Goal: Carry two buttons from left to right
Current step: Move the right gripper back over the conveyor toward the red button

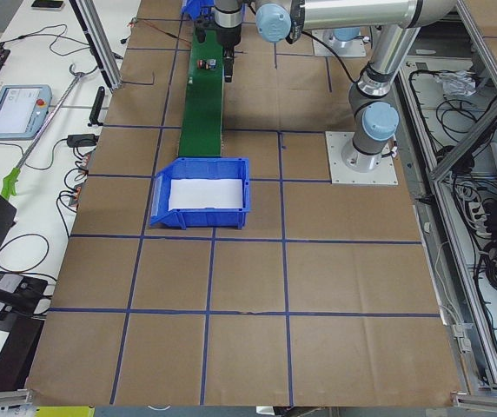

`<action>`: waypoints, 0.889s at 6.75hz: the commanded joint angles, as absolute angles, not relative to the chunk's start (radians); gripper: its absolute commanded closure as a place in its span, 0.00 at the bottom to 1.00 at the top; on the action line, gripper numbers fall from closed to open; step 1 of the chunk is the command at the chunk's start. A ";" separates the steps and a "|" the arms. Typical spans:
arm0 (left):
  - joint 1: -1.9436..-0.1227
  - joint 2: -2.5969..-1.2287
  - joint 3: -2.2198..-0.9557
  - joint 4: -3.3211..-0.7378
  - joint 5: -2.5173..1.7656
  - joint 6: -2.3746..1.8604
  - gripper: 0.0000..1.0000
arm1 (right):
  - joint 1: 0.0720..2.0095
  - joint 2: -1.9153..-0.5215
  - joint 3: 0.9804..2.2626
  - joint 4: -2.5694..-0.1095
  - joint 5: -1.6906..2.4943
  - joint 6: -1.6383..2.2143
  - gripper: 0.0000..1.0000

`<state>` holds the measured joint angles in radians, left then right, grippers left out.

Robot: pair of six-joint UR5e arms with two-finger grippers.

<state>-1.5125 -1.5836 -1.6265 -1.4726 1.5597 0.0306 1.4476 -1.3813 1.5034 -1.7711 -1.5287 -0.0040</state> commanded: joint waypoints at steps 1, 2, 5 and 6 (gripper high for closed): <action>-1.513 -1.585 -1.626 -1.473 1.559 0.028 0.00 | 1.466 -1.368 1.503 -1.772 -1.525 -0.017 0.00; -1.513 -1.585 -1.626 -1.473 1.559 0.026 0.00 | 1.486 -1.368 1.505 -1.773 -1.531 -0.005 0.00; -1.513 -1.582 -1.640 -1.474 1.560 0.025 0.00 | 1.540 -1.345 1.512 -1.787 -1.540 -0.006 0.00; -1.513 -1.582 -1.635 -1.474 1.562 0.025 0.00 | 1.540 -1.339 1.514 -1.787 -1.539 -0.005 0.00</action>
<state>-1.5125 -1.5812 -1.6380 -1.4738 1.5596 0.0243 1.5322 -1.3464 1.5121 -1.7856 -1.5387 -0.0061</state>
